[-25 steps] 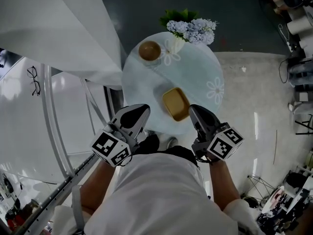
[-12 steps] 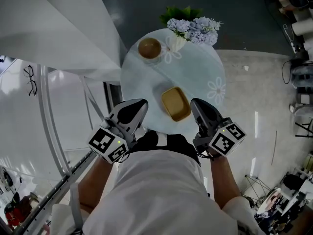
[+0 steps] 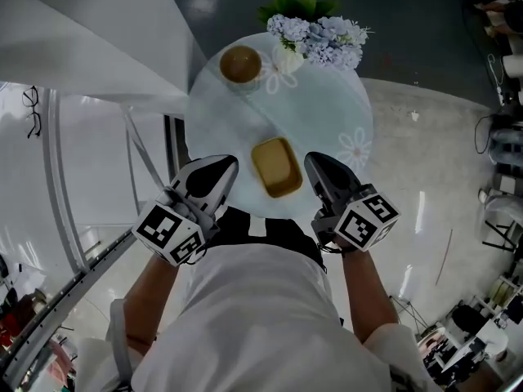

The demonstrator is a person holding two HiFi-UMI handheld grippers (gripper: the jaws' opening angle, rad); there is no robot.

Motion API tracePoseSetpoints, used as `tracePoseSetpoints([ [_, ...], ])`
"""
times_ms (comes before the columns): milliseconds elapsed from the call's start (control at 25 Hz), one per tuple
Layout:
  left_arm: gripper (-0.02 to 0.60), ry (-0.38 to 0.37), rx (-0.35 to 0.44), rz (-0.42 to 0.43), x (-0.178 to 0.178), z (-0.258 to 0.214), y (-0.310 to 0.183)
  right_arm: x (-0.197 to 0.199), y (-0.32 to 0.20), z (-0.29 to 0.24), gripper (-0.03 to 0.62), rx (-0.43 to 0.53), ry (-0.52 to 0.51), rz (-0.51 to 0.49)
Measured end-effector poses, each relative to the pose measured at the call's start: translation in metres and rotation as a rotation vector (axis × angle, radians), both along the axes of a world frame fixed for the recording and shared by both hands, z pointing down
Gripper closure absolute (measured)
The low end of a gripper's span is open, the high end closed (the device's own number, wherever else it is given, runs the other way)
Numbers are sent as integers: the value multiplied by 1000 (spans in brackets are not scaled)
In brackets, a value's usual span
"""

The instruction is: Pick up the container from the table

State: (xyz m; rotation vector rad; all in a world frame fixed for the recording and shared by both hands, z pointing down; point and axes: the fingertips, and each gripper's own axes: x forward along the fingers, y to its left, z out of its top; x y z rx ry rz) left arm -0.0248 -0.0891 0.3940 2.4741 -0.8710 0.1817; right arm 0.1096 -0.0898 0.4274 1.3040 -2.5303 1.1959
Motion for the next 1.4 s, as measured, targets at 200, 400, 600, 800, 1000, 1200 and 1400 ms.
tracePoseSetpoints([
  [200, 560, -19, -34, -41, 13, 15, 0, 9, -9, 31, 571, -49, 40, -50],
  [400, 560, -27, -72, -70, 20, 32, 1, 12, -15, 63, 571, -91, 93, -99],
  [600, 560, -34, -108, -90, 19, 51, 3, 12, -17, 90, 571, -125, 153, -137],
  [800, 560, -33, -131, -115, 15, 63, 3, 7, -12, 118, 569, -164, 198, -198],
  [1000, 560, -28, -150, -132, 11, 72, 8, 1, -5, 142, 569, -201, 229, -251],
  [1200, 560, -17, -168, -152, 6, 81, 15, 1, -3, 157, 565, -219, 272, -277],
  [1400, 560, -12, -184, -162, 4, 88, 20, 2, 5, 176, 499, -255, 330, -318],
])
